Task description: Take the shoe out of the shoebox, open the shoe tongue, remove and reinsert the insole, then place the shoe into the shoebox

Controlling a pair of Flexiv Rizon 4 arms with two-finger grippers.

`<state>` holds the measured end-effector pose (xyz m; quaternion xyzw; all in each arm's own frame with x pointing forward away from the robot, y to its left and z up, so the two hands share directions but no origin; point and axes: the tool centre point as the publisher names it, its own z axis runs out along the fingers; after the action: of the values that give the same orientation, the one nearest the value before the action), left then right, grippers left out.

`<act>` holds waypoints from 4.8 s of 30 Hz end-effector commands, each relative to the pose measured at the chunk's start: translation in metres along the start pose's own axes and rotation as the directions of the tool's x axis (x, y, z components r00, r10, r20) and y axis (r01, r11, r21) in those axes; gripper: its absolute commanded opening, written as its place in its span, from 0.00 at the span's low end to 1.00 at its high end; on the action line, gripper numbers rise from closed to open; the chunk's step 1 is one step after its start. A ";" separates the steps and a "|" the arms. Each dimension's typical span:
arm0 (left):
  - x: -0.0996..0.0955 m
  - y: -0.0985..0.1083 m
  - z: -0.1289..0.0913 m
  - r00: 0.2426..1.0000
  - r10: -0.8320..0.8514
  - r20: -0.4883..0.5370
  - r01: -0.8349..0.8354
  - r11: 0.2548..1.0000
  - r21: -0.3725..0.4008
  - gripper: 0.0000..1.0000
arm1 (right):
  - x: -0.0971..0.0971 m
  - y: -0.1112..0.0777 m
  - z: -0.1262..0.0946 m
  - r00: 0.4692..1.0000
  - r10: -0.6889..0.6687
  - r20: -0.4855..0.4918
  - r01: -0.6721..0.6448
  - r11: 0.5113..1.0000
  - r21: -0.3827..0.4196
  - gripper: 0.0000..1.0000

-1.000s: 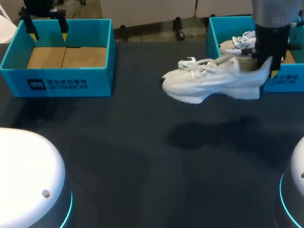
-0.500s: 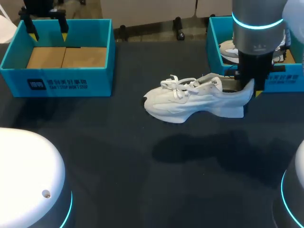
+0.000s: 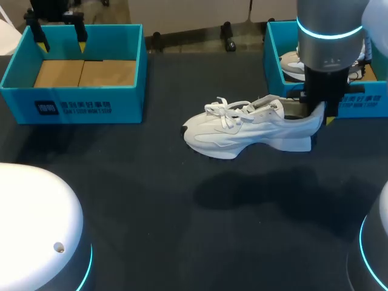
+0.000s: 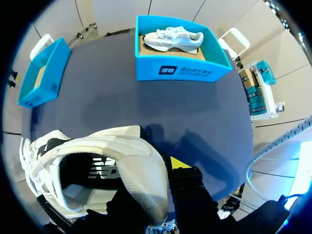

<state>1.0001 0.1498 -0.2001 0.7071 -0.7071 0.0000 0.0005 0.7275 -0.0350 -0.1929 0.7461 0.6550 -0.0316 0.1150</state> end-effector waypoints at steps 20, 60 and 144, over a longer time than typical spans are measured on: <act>0.000 0.000 0.000 1.000 0.000 0.000 0.000 1.000 0.000 1.00 | 0.084 -0.024 0.085 0.999 0.019 0.047 -0.021 0.999 0.029 0.00; 0.000 0.000 0.000 1.000 0.000 0.000 0.000 1.000 0.000 1.00 | 0.099 -0.034 0.147 0.998 0.060 0.014 -0.061 0.998 0.015 1.00; 0.000 0.000 0.000 1.000 0.000 0.000 0.000 1.000 0.000 1.00 | 0.051 -0.022 0.062 0.091 -0.994 -0.059 0.780 0.108 -0.616 1.00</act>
<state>1.0001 0.1498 -0.2000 0.7071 -0.7071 -0.0001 0.0004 0.7218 0.0065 -0.2634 0.0960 0.9689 0.2180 0.0662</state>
